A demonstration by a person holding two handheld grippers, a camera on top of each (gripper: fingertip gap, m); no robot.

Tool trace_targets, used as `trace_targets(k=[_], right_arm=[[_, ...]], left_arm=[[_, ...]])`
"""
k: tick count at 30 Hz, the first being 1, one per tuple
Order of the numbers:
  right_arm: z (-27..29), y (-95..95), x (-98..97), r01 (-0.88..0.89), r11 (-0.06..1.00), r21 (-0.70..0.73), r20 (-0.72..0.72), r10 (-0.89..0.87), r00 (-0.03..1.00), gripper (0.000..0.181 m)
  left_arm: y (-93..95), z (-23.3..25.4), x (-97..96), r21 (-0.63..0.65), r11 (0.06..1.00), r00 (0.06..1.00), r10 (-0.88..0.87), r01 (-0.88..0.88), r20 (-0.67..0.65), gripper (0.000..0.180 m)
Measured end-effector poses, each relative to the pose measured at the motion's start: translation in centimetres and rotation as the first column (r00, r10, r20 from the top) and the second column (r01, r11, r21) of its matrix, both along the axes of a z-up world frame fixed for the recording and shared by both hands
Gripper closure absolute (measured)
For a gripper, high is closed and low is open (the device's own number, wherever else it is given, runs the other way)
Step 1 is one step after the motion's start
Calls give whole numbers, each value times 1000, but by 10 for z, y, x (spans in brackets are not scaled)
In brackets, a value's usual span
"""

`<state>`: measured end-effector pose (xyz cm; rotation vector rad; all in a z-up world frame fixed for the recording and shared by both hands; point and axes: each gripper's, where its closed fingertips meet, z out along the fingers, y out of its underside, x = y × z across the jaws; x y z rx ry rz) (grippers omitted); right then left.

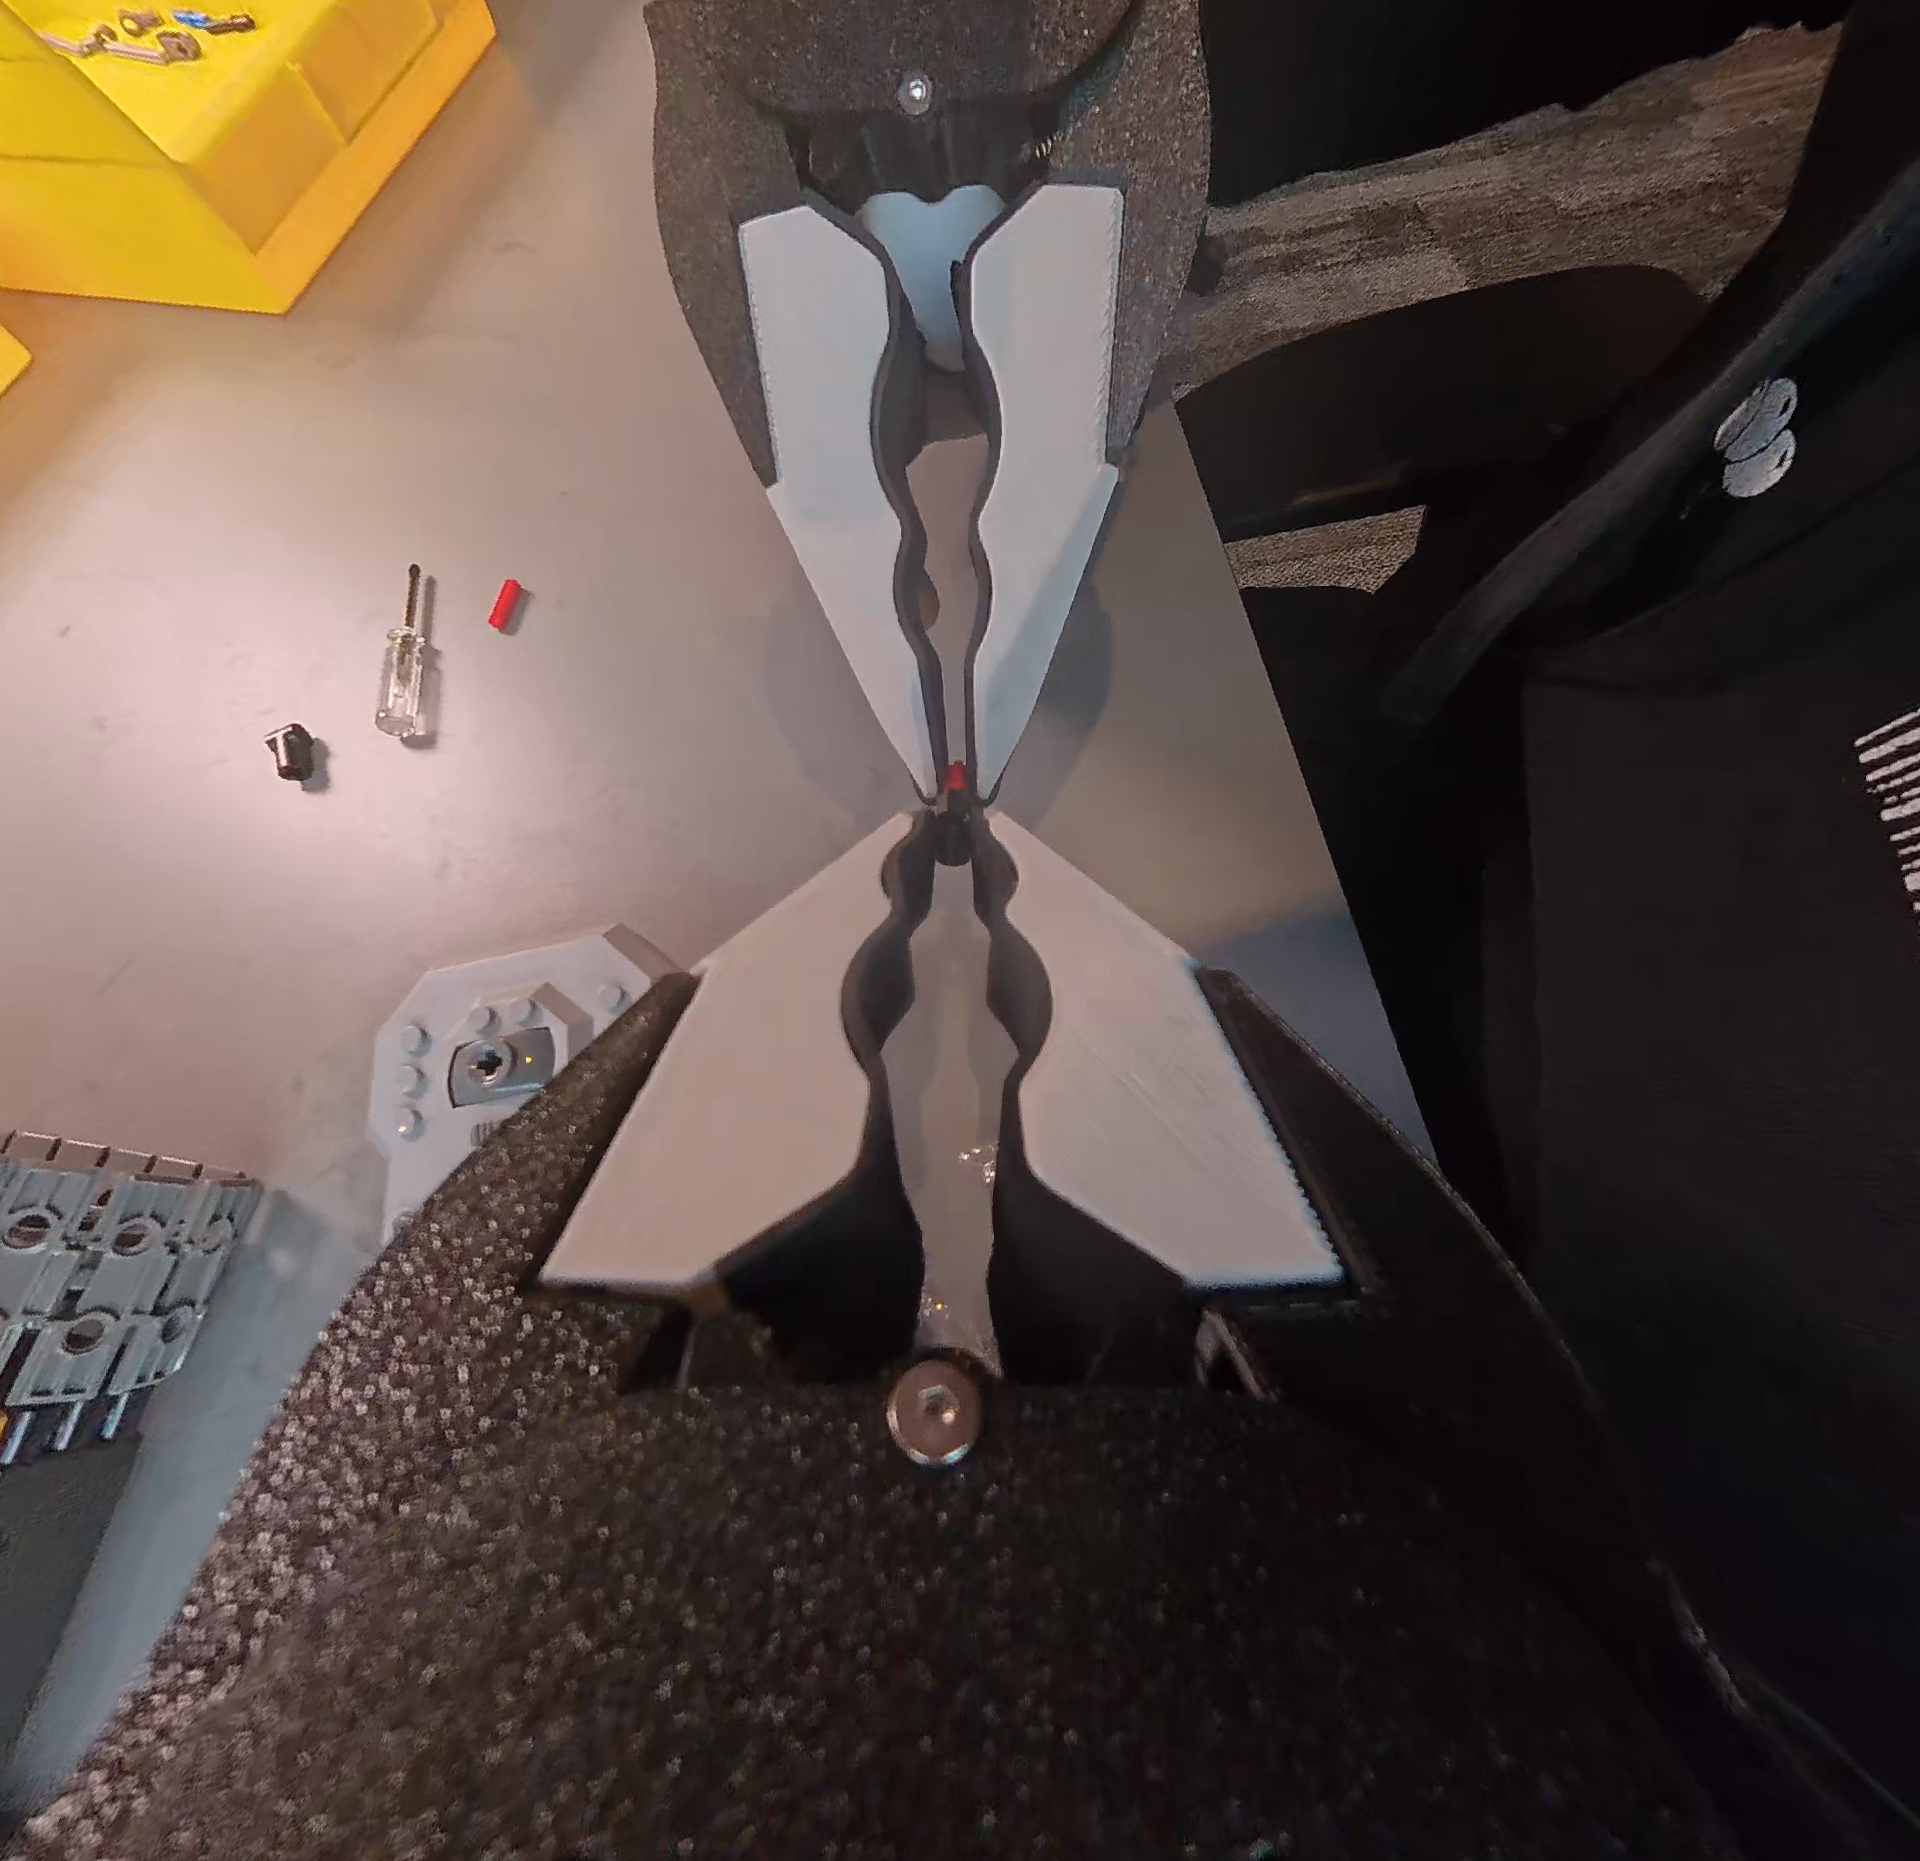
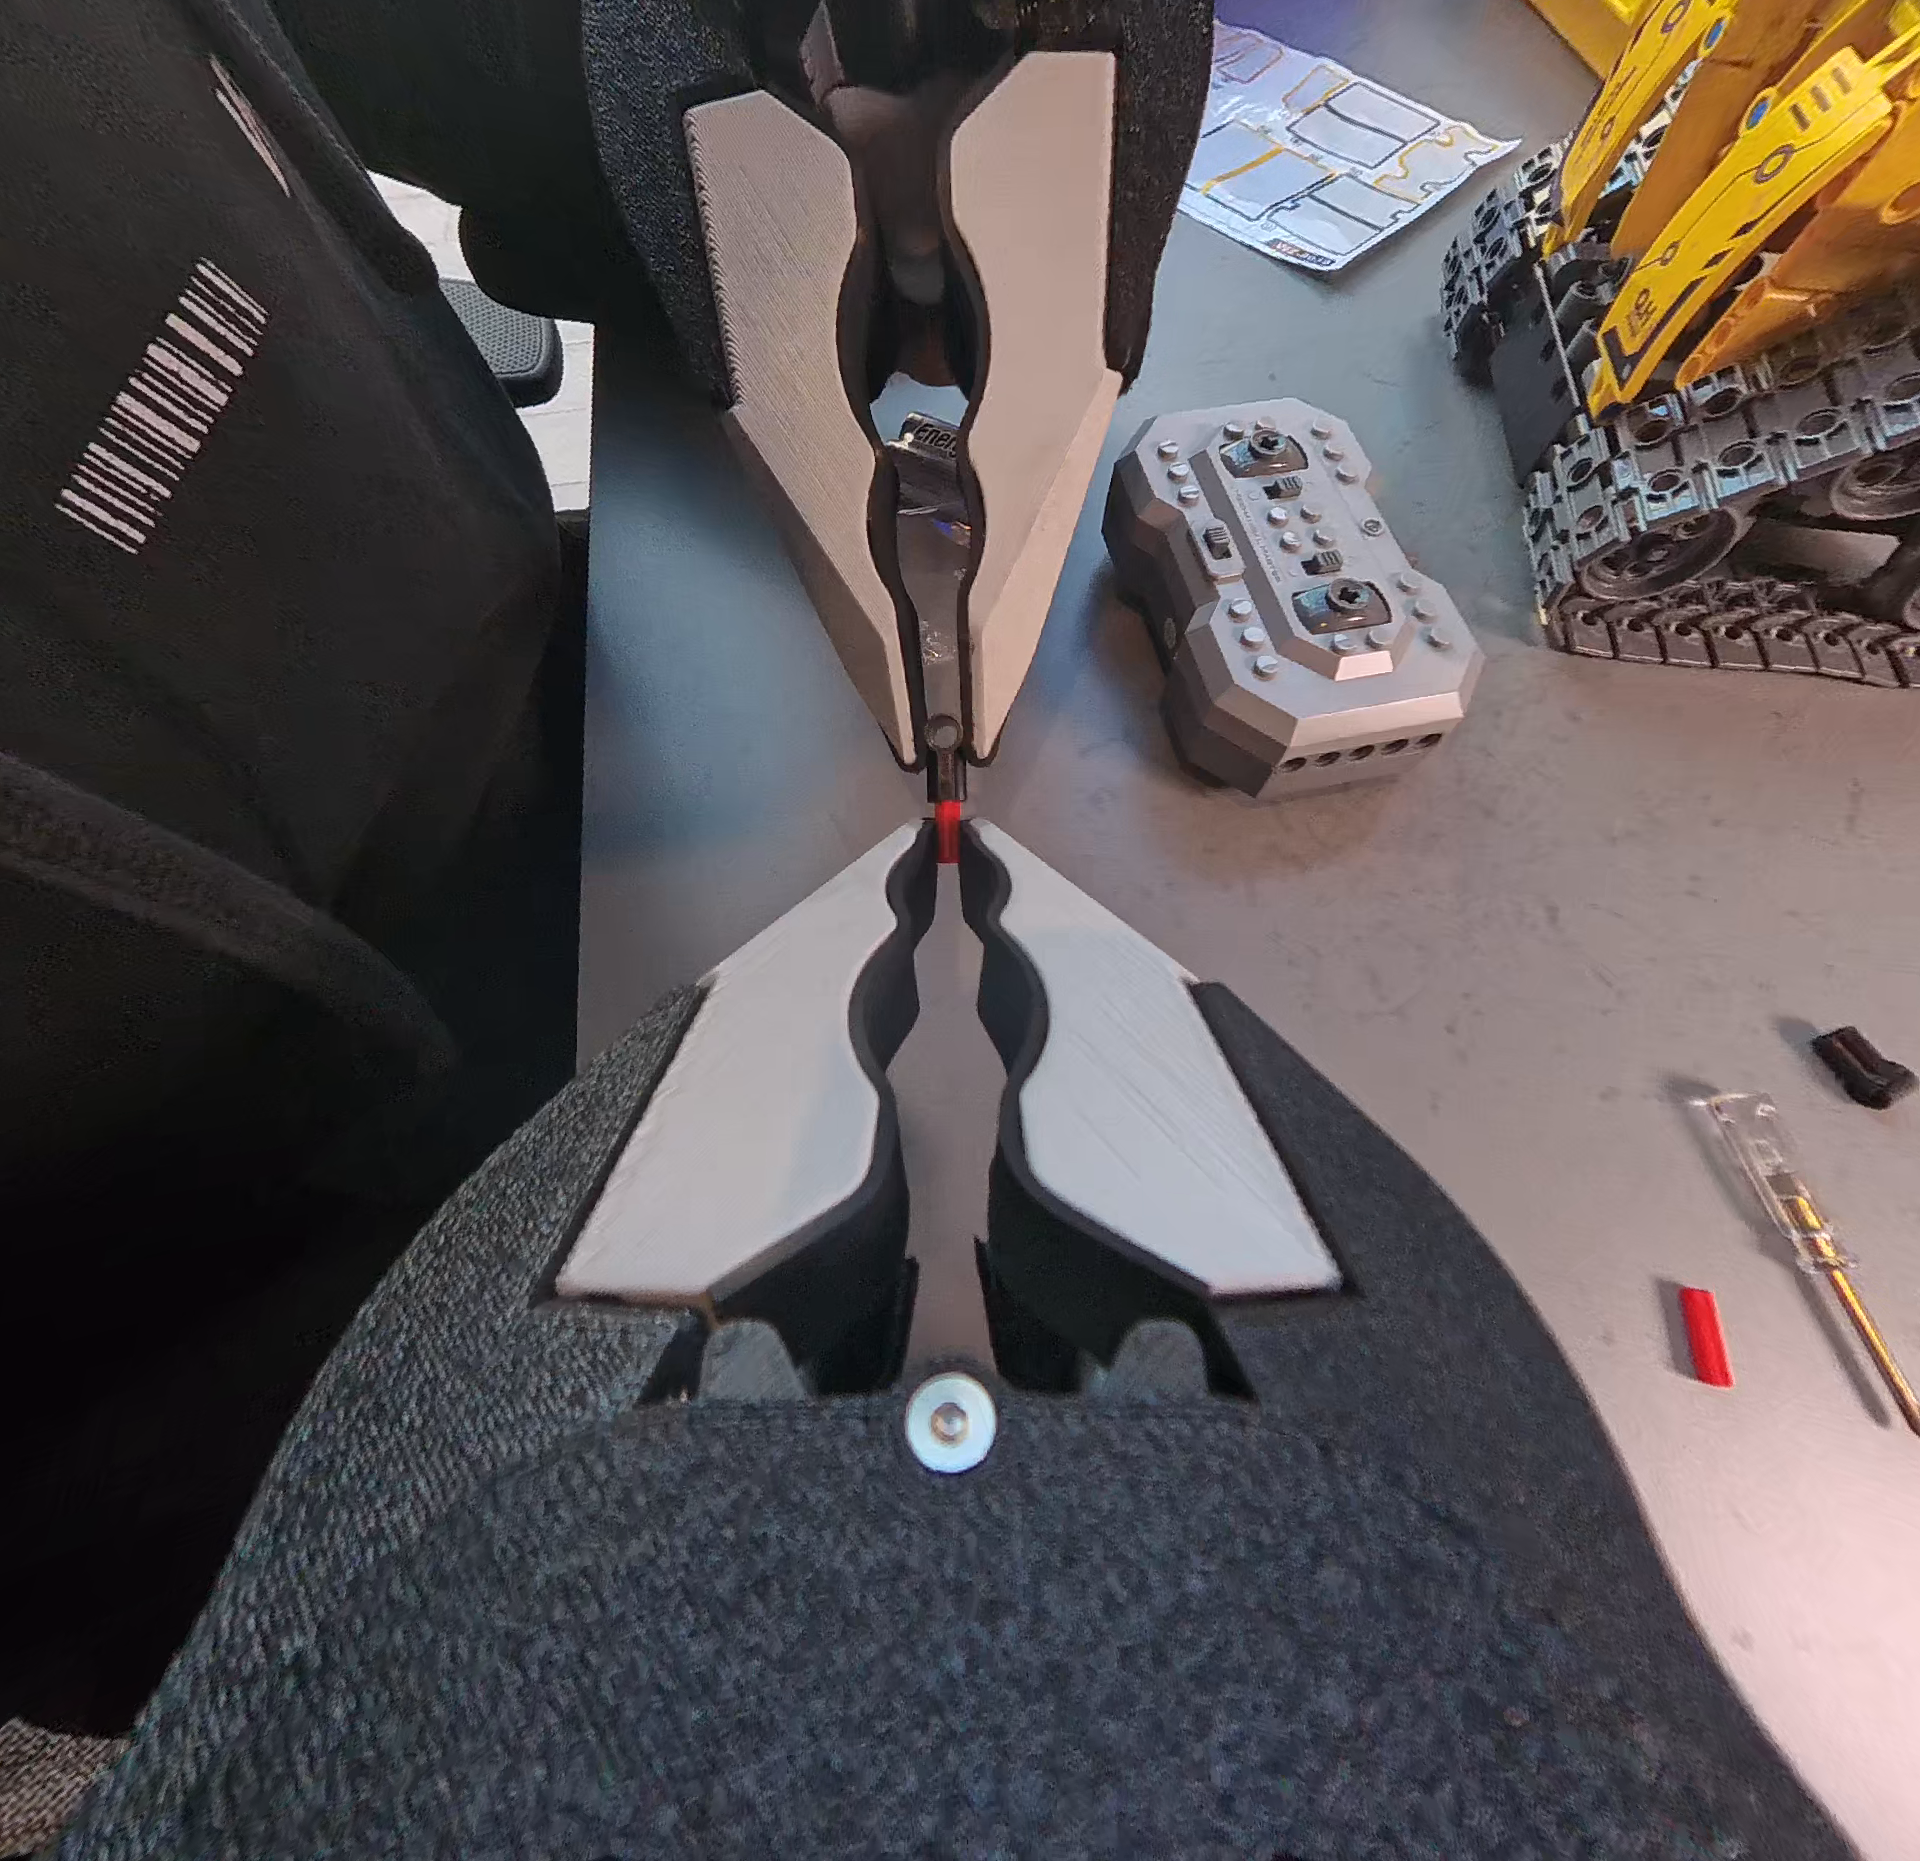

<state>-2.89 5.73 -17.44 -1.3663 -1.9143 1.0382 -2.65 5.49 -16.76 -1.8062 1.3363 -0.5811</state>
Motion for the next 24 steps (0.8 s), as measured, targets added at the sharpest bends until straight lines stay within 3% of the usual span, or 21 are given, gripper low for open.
trace_targets(k=[7,12,14,17,19,24], right_arm=[[3,2,-4,18,1000,8,-17,-18,1000,178],[39,15,-9,69,997,-40,-184,-75,980,177],[57,16,-11,69,989,-131,-289,-105,951,176],[81,19,-12,58,960,-275,-425,-175,888,169],[92,24,-13,81,952,-295,-484,-222,846,162],[112,50,-19,336,935,-113,-607,-333,722,157]], left_arm=[[4,6,-3,6,1000,999,10,-10,41,174],[14,36,-10,-44,997,957,69,-59,283,174],[15,51,-11,-65,996,919,85,-65,384,173],[20,72,-16,-126,989,833,133,-76,537,173],[25,86,-22,-187,980,752,179,-75,635,173],[46,112,-41,-371,928,496,333,-22,802,174]])
